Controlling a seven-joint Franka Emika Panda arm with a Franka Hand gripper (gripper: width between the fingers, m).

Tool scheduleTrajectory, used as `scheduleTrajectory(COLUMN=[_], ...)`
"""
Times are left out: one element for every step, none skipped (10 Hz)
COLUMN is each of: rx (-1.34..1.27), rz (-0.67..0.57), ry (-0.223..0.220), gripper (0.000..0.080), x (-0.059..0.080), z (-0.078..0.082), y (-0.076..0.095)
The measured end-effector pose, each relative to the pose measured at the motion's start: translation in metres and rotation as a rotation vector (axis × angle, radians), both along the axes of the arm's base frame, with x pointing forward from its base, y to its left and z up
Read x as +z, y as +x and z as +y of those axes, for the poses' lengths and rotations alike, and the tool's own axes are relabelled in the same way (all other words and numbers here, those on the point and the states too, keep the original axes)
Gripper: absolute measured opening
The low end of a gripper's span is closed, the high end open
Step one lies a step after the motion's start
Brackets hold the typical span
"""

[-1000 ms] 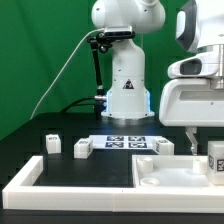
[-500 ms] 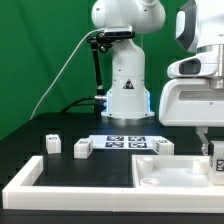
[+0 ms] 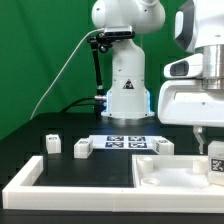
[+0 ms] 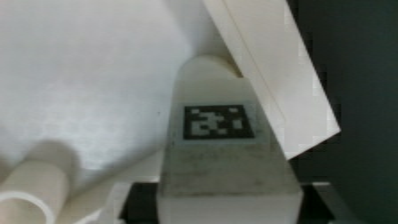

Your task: Assemble one leg

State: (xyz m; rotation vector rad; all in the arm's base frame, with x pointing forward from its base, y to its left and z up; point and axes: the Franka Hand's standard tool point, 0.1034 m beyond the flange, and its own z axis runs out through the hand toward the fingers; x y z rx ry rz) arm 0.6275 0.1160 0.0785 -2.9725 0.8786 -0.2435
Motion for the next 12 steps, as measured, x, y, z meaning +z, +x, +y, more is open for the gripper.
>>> scheduleTrajectory(rx=[-0.16,-0.287,-0.523,-0.71,-0.77,-0.817,-0.895,-0.922,-0.921,-0.899,-0.859,-0.79], rz=[0.0,0.0,0.007,0.008,0.007,0.009,0.013,0.015,0.016,0.016,0.017,0.017], ry=[0.018,0.031,0.063,0.08,0.09,0.1,0.117,0.125,0.126,0.123,0.117,0.11], gripper=[0.029,0.029,0.0291,0.0291,0.0291,0.0291,0.0291,0.0291,0.0291,0.0391,0.0525,0.0525], x=[-0.0004,-0.001,-0.0016,-0.0018,-0.0019,-0.0019,-0.0019,-0.002,-0.0022,-0.0025,-0.0024,-0.0008], z=[-0.0009,-0.0013,-0.0013,-0.0016,-0.0025,-0.0025,-0.0024,-0.0024,-0.0018,-0.0018,-0.0016,0.0001], y=[-0.0012,-0.002,-0.0045,-0.0058,-0.0056,-0.0059,-0.0065,-0.0067,-0.0067,-0.0068,-0.0068,-0.0057])
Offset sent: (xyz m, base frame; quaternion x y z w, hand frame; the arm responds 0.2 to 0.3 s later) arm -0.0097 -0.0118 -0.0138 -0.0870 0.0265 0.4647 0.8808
